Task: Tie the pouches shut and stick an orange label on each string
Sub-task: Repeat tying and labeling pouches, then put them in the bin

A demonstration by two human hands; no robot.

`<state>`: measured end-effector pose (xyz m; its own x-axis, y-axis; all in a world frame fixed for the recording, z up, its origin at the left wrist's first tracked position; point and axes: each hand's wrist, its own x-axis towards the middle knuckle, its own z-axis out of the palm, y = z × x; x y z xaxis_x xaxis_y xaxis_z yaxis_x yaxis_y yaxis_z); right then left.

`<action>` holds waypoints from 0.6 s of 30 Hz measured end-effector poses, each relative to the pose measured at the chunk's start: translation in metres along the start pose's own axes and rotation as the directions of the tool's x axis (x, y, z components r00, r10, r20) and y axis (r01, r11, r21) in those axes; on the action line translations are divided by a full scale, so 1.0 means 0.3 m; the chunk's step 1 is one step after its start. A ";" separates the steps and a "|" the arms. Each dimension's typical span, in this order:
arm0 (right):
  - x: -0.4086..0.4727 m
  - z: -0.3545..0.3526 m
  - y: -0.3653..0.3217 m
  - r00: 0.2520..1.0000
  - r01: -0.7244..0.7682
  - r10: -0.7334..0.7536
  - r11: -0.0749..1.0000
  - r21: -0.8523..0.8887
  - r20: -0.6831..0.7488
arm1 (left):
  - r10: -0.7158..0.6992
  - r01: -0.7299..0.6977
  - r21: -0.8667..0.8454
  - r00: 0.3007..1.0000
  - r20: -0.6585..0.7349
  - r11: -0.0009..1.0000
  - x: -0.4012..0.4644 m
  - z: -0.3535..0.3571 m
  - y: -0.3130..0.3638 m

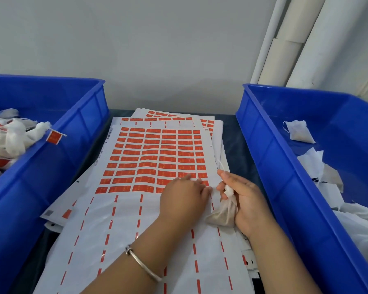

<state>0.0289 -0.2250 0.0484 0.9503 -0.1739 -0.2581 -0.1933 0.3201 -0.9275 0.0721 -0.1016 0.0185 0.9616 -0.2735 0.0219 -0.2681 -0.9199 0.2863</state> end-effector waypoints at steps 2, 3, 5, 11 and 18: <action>0.001 0.000 0.003 1.000 0.007 -0.007 1.000 -0.016 -0.009 | -0.004 0.004 -0.001 1.000 -0.008 1.000 -0.001 -0.001 0.002; 0.002 0.000 0.004 1.000 0.009 -0.009 1.000 -0.022 -0.011 | -0.005 0.005 0.007 1.000 -0.008 1.000 -0.001 -0.001 0.002; 0.004 0.002 0.005 1.000 0.009 -0.009 1.000 -0.021 -0.008 | 0.002 -0.002 0.042 1.000 -0.003 0.999 0.000 0.000 0.004; 0.007 0.000 0.010 1.000 0.002 -0.003 1.000 -0.018 -0.010 | -0.006 0.007 0.036 1.000 -0.030 0.999 0.005 0.011 0.000; 0.007 -0.003 0.012 0.998 -0.044 0.040 0.995 0.091 0.038 | -0.024 0.021 -0.055 0.998 -0.052 0.998 0.002 0.019 -0.007</action>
<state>0.0301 -0.2252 0.0443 0.9504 -0.1252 -0.2848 -0.2115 0.4112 -0.8867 0.0728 -0.1013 0.0125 0.9696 -0.2361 0.0645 -0.2438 -0.9087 0.3389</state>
